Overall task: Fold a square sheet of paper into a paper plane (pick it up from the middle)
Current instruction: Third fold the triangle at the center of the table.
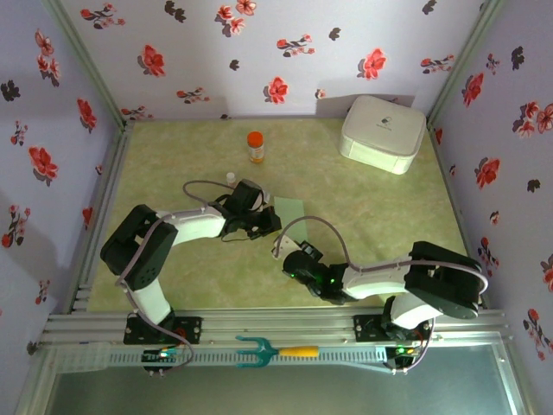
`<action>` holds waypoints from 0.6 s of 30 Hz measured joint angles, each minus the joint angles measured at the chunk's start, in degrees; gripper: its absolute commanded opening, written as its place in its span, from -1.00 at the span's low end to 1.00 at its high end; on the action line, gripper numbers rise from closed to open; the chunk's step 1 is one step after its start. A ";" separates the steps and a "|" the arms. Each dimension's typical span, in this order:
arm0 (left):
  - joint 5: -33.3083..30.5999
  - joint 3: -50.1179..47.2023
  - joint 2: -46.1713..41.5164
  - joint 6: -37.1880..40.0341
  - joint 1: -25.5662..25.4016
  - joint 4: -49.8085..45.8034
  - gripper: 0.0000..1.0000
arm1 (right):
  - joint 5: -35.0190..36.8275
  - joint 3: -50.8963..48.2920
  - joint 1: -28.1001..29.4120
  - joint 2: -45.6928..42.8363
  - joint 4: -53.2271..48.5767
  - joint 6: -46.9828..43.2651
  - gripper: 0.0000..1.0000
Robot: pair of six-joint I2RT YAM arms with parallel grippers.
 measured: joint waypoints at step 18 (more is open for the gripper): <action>-9.55 0.50 -10.71 3.34 1.53 -10.80 -0.27 | -32.74 2.29 -14.16 -9.75 -12.07 15.74 -0.96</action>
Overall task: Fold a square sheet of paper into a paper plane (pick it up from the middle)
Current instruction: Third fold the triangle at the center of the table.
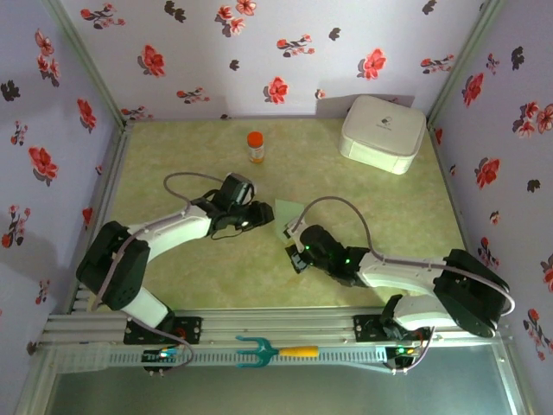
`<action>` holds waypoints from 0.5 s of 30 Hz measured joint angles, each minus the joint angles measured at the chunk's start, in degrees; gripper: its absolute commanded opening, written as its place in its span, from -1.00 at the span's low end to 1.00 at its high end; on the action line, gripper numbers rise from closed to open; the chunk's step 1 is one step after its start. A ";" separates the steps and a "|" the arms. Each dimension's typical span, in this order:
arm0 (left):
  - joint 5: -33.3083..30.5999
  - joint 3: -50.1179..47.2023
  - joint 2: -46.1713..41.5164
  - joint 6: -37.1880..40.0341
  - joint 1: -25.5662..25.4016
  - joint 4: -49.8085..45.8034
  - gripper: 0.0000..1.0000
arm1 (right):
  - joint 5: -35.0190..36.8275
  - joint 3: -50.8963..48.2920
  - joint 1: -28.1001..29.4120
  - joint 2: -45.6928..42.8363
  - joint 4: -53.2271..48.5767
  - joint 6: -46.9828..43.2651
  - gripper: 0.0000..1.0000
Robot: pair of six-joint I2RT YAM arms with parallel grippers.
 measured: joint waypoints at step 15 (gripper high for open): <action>0.31 2.43 -0.35 2.38 0.22 -2.34 -0.66 | -22.49 1.53 -6.64 1.51 -1.01 9.90 -0.99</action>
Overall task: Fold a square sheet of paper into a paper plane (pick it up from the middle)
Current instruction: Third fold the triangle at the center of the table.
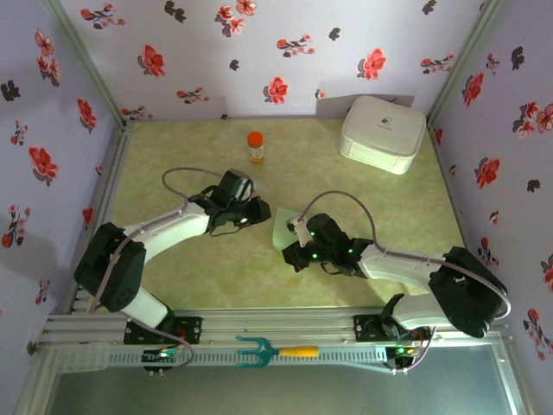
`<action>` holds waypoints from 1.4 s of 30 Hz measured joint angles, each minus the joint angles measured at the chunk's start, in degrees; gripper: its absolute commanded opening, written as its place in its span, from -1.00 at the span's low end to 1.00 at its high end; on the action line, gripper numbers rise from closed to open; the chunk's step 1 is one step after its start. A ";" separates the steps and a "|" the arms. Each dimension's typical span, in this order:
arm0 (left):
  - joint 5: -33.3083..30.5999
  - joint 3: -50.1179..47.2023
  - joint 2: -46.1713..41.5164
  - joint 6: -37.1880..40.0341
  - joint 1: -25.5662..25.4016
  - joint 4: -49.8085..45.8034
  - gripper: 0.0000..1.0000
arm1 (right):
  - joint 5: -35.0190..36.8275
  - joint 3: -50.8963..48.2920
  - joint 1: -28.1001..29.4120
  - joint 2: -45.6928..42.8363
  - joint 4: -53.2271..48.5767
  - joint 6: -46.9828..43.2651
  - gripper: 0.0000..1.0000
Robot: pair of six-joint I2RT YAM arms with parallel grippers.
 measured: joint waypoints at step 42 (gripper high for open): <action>10.08 11.56 24.65 4.72 -2.54 0.92 -0.95 | -0.42 -3.85 -1.66 4.70 5.73 1.42 -0.98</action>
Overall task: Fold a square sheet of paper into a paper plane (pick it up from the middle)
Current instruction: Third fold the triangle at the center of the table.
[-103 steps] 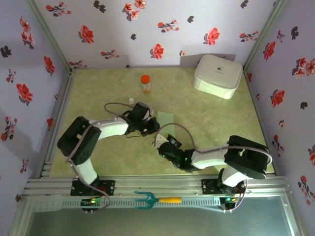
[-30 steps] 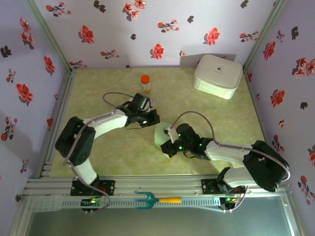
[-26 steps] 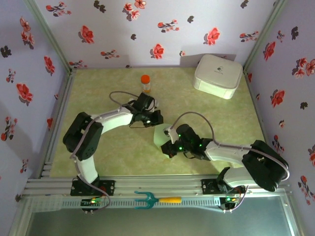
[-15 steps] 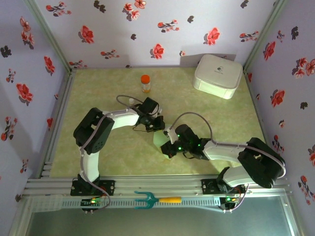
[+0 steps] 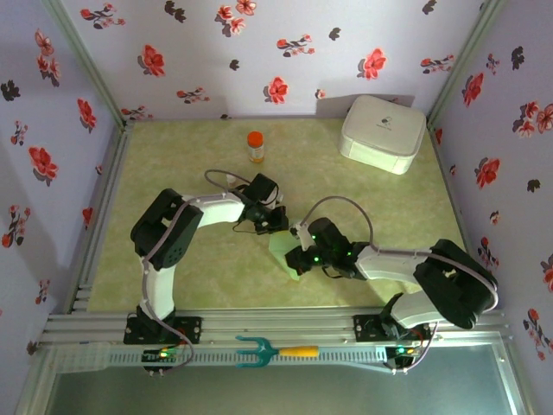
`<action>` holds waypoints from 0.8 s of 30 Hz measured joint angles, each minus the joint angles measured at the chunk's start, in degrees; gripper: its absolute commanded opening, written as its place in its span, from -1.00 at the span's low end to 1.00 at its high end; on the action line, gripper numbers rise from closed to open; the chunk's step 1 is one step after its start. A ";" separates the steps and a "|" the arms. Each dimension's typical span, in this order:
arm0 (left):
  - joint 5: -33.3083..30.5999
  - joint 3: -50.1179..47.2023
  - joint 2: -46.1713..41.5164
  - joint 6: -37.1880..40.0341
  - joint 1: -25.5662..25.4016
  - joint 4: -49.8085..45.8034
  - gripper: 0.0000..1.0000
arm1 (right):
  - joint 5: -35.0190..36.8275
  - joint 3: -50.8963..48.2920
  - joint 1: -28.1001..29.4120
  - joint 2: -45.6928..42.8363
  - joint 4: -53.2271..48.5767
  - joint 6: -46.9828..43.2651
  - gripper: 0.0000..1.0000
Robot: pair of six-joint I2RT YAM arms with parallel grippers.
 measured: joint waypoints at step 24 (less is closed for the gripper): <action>-0.02 -0.94 -0.33 -0.04 0.00 1.51 -0.95 | 8.00 3.76 -2.08 2.05 -9.64 3.02 -0.95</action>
